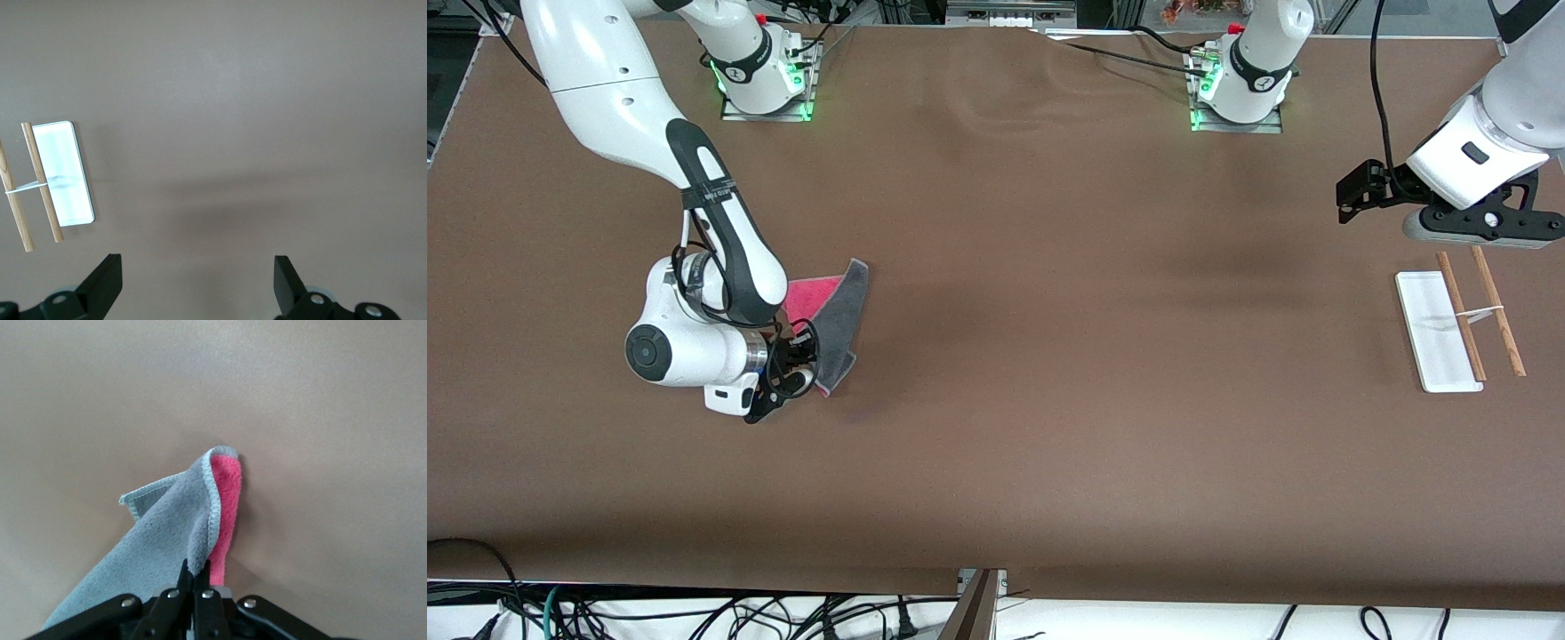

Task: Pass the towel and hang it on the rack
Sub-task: 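Close the right gripper on the towel corner, then lift the towel with the right gripper and carry it toward the left gripper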

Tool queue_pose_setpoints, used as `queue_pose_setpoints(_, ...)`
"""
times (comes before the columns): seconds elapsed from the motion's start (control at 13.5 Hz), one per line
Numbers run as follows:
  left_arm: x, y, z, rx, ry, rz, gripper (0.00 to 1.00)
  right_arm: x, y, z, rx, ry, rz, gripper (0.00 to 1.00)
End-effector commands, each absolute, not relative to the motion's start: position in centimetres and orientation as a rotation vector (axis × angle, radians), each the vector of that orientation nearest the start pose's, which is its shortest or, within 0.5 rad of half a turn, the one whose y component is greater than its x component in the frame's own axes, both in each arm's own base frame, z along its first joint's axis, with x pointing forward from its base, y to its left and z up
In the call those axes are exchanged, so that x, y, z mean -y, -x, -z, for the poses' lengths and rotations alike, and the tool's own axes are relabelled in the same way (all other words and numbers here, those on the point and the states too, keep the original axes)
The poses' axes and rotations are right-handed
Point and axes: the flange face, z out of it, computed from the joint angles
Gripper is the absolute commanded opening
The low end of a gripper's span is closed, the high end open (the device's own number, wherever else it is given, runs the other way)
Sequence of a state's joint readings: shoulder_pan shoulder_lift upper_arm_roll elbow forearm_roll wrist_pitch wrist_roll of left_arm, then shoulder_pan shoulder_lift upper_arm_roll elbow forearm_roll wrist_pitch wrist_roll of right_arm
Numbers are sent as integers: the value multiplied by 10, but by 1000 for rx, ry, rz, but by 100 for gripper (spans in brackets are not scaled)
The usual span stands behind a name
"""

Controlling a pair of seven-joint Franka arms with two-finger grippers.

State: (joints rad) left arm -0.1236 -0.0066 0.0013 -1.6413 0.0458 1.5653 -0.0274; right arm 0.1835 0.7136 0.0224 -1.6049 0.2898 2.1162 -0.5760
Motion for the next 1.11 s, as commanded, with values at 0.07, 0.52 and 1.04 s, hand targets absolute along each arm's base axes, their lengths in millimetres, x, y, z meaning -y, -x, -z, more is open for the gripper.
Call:
queue_pose_setpoints(0.07,61,-540,-600,-162,3074,-104,100,-151,-657,-222,854,2700,-197,0)
queue_pose_setpoints(0.52,61,-540,-600,-162,3074,-104,100,-169,-691,-395,972,2641,-64,0)
queue_pose_setpoints(1.04,61,-539,-600,-160,3074,-104,100,-329,-640,-540,987,2577,131,0)
